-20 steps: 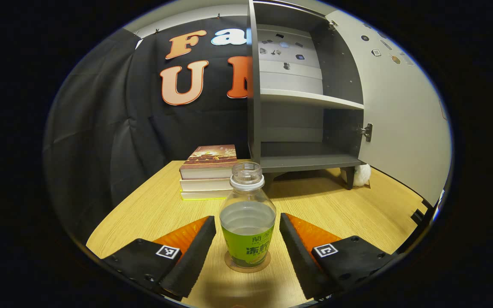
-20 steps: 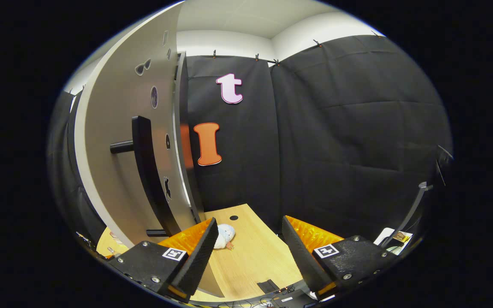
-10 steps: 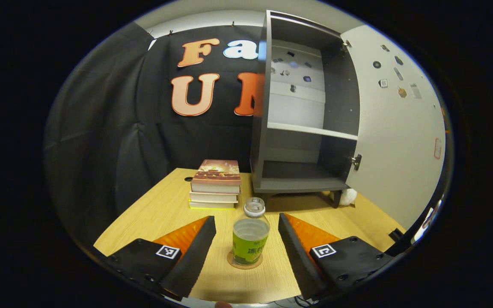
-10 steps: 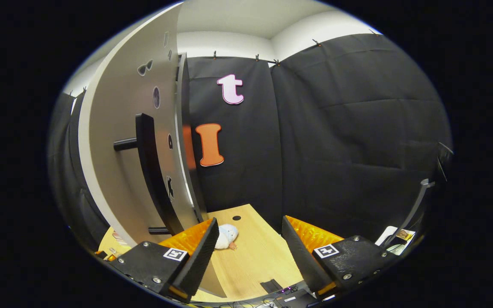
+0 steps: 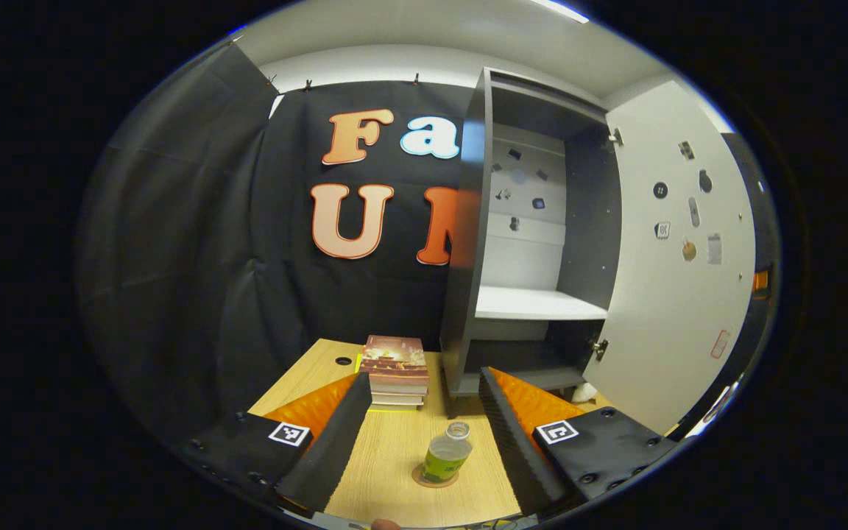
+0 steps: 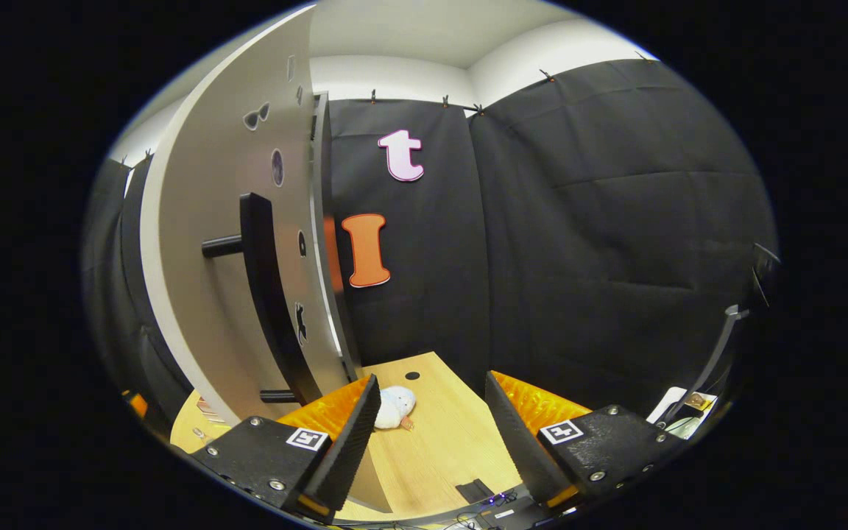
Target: Open the cabinet door with the right hand, grasp the bottle in the cabinet with the left hand and place it on the coaster, then close the cabinet door with the right hand.
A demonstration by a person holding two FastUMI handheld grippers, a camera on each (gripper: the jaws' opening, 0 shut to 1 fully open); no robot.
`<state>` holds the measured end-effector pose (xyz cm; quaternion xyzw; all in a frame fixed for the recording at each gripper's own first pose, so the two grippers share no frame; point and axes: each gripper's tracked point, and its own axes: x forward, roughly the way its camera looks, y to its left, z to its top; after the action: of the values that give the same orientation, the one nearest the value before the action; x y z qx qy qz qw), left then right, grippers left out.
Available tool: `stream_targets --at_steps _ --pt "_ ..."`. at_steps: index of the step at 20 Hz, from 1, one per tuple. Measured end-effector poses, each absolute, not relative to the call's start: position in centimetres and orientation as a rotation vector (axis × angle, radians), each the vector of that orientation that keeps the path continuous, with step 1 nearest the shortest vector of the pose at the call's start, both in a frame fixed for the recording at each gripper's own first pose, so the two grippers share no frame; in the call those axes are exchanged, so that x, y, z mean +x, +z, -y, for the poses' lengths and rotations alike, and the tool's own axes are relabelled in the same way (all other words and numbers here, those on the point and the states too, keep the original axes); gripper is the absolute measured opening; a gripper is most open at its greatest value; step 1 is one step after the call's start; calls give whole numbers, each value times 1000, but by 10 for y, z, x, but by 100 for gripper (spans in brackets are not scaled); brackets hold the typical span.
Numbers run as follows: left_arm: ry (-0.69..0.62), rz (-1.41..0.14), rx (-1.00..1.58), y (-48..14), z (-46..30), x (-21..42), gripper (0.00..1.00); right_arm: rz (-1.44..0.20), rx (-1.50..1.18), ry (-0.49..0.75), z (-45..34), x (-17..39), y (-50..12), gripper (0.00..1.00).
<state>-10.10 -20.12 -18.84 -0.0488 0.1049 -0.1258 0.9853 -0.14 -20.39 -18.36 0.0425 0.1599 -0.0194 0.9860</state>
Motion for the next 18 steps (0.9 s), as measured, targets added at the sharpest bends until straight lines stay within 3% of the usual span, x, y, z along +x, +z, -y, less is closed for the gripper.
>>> stream_targets --at_steps 9,10,18 --pt "-246 -162 -57 -123 149 -85 96 -316 82 6 143 -19 -179 89" --pt "-247 -167 -58 -121 145 -83 96 -317 82 20 132 -20 -179 99" --pt "-192 -136 -40 -103 89 -74 96 -316 100 149 42 -13 -182 99"
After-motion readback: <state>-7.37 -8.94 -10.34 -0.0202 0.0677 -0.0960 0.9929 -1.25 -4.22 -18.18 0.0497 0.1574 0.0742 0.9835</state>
